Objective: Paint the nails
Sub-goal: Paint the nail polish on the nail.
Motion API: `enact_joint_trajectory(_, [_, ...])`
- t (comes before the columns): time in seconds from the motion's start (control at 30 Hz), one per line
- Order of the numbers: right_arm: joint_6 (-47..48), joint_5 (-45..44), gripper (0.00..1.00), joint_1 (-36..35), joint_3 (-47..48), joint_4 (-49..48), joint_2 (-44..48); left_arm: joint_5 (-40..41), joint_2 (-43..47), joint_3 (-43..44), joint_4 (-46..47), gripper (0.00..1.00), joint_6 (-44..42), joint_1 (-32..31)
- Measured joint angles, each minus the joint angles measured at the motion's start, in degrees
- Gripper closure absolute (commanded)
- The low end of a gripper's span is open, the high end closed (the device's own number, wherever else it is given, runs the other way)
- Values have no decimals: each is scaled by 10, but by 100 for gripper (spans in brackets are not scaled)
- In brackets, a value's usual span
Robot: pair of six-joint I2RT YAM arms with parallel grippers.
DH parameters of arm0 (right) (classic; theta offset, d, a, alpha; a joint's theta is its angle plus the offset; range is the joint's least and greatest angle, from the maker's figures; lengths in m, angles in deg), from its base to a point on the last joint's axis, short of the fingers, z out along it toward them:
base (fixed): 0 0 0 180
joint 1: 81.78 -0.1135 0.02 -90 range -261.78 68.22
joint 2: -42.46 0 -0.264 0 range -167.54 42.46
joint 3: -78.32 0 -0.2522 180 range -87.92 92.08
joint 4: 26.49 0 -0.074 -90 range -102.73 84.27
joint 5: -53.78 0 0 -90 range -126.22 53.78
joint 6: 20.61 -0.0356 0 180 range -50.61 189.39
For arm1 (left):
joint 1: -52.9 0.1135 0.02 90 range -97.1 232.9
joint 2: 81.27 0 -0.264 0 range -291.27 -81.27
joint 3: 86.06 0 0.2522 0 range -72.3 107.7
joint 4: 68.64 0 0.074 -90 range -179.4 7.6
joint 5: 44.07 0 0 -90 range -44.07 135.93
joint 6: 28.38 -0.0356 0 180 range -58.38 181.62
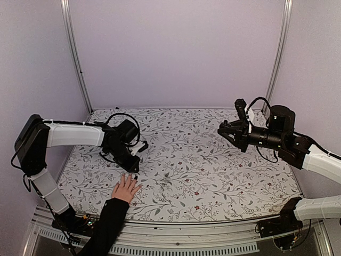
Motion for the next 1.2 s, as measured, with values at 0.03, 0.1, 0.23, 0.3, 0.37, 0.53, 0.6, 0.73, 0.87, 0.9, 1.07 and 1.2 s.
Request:
enact_joint_trajectory(0.03, [0, 0, 100, 0, 0, 0, 0, 0, 0, 1, 0, 100, 0, 0])
enact_joint_trajectory(0.1, [0, 0, 100, 0, 0, 0, 0, 0, 0, 3, 0, 100, -2, 0])
enact_joint_trajectory(0.23, [0, 0, 100, 0, 0, 0, 0, 0, 0, 9, 0, 100, -4, 0])
enact_joint_trajectory(0.3, [0, 0, 100, 0, 0, 0, 0, 0, 0, 10, 0, 100, -4, 0])
enact_joint_trajectory(0.37, [0, 0, 100, 0, 0, 0, 0, 0, 0, 13, 0, 100, -4, 0])
enact_joint_trajectory(0.53, [0, 0, 100, 0, 0, 0, 0, 0, 0, 18, -1, 100, -5, 0])
enact_joint_trajectory(0.6, [0, 0, 100, 0, 0, 0, 0, 0, 0, 19, -1, 100, -5, 0])
enact_joint_trajectory(0.73, [0, 0, 100, 0, 0, 0, 1, 0, 6, 22, -4, 100, -5, 0])
enact_joint_trajectory(0.87, [0, 0, 100, 0, 0, 0, 5, -1, 21, 22, -12, 100, -3, 0])
enact_joint_trajectory(0.9, [0, 0, 100, 0, 0, 0, 6, -2, 25, 21, -13, 100, -3, 0])
enact_joint_trajectory(1.07, [0, 0, 100, 0, 0, 0, 7, -1, 28, 18, -15, 100, 3, -5])
enact_joint_trajectory(1.2, [0, 0, 100, 0, 0, 0, 7, 0, 28, 15, -19, 100, 4, -10])
